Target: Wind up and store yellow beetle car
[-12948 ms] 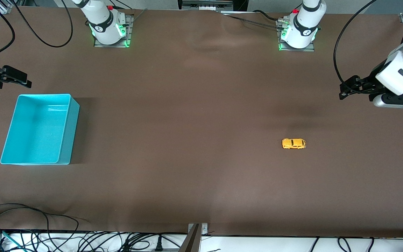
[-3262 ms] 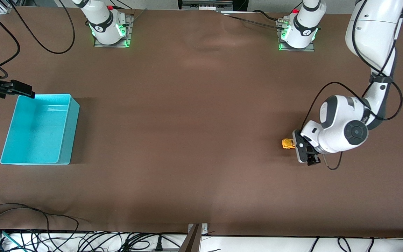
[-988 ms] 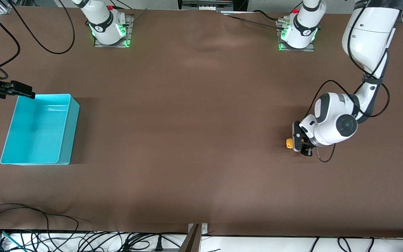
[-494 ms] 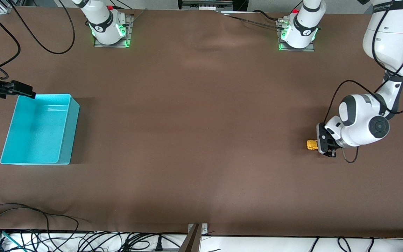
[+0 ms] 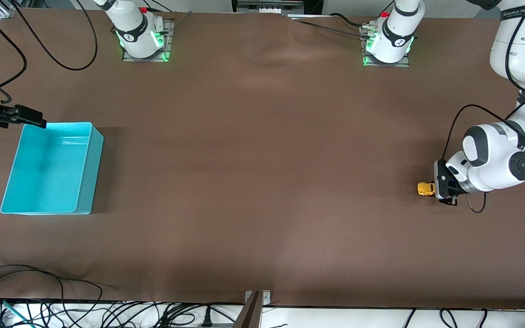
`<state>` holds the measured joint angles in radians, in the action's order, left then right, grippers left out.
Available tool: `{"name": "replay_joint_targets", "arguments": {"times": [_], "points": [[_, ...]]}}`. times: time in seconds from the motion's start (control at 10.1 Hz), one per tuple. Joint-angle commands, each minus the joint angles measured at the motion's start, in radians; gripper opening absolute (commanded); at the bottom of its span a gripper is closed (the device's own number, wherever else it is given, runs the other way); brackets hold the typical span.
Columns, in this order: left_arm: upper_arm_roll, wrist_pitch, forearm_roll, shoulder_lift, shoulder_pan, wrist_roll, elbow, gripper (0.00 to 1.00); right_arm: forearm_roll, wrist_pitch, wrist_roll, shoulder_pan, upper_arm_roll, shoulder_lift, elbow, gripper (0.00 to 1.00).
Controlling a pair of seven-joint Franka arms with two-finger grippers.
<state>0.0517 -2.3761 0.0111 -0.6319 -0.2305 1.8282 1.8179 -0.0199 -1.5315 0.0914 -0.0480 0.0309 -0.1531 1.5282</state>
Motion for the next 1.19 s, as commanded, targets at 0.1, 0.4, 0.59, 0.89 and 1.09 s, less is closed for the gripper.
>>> {"name": "replay_joint_targets", "arguments": {"times": [0.1, 0.4, 0.59, 0.89, 1.09], "points": [[0.005, -0.029, -0.022, -0.088, -0.007, 0.048, -0.065, 0.00, -0.011, 0.007, 0.008, -0.003, 0.001, -0.005, -0.014, 1.00], [0.007, -0.029, -0.020, -0.084, -0.003, 0.077, -0.077, 0.00, -0.011, 0.011, 0.008, -0.001, 0.000, -0.005, -0.014, 1.00], [0.007, -0.029, -0.020, -0.086, -0.006, 0.077, -0.077, 0.00, -0.012, 0.013, 0.008, 0.000, -0.002, -0.003, -0.014, 1.00], [0.016, -0.028, -0.019, -0.068, 0.000, 0.162, -0.077, 1.00, -0.020, -0.004, -0.002, -0.003, 0.000, -0.002, -0.017, 1.00], [0.049, 0.021, -0.013, -0.029, 0.007, 0.195, -0.077, 1.00, -0.022, -0.007, 0.005, -0.003, -0.002, 0.021, -0.028, 1.00]]}}
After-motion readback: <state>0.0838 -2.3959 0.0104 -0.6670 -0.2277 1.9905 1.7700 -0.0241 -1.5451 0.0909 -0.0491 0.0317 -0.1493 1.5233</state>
